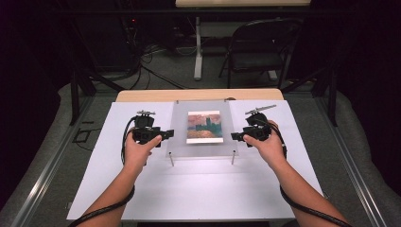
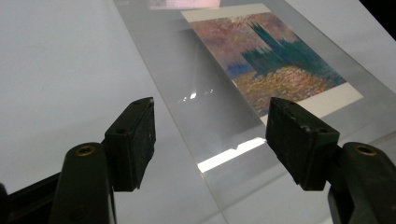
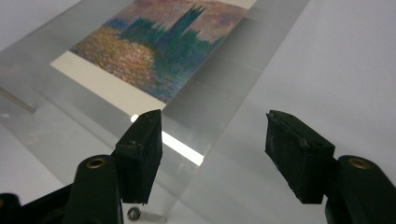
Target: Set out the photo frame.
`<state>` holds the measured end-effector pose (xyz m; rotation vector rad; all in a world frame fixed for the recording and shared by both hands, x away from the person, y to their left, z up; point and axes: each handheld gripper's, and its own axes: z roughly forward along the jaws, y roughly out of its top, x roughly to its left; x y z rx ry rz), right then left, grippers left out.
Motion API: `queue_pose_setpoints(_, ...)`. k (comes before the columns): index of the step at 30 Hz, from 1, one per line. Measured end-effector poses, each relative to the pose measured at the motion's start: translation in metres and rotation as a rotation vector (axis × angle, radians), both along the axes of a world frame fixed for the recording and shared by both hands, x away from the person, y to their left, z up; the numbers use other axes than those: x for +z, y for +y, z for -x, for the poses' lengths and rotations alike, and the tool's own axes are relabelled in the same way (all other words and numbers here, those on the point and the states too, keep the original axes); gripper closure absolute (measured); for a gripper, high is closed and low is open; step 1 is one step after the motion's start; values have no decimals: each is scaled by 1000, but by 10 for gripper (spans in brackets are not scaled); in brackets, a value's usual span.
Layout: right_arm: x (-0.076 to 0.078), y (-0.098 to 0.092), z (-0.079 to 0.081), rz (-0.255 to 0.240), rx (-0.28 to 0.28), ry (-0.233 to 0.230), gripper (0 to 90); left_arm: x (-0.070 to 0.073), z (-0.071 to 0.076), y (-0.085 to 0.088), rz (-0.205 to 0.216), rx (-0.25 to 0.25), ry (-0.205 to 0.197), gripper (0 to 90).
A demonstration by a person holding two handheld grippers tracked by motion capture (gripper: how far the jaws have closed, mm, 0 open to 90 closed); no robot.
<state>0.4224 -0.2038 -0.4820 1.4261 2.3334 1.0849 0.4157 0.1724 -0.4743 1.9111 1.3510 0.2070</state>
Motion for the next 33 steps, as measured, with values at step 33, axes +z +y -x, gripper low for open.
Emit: queue_pose_setpoints(33, -37, 36, -72, -24, -142, 61, 330, -41, -80, -41, -83, 92, 111, 329)
